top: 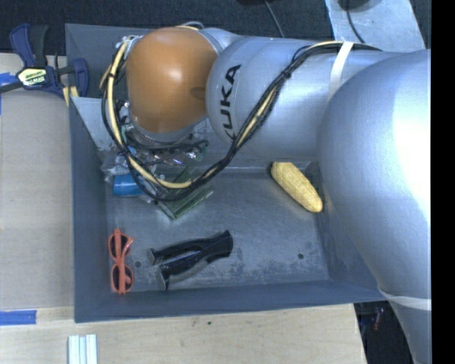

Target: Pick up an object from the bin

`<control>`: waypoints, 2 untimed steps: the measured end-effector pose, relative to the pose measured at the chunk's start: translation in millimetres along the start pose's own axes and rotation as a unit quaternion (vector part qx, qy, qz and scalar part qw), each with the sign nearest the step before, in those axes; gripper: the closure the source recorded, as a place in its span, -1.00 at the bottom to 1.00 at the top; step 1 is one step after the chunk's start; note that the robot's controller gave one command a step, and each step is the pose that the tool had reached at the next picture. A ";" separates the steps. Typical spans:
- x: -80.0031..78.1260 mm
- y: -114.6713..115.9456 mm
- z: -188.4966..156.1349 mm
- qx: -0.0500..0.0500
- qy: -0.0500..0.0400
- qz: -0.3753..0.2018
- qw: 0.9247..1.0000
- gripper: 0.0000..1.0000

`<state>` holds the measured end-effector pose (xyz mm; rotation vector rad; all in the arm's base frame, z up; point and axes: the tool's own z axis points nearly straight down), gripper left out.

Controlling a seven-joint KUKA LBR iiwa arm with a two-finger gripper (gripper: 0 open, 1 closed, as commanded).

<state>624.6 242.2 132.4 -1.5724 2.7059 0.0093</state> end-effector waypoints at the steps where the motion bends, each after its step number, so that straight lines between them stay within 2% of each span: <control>1: 1.8 1.8 -13.1 -0.004 0.004 0.001 1.000 1.00; 2: 0.0 0.5 -41.2 -0.001 0.001 0.001 1.000 1.00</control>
Offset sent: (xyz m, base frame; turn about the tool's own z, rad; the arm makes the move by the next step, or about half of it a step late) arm -0.0014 -0.0004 0.0287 0.0012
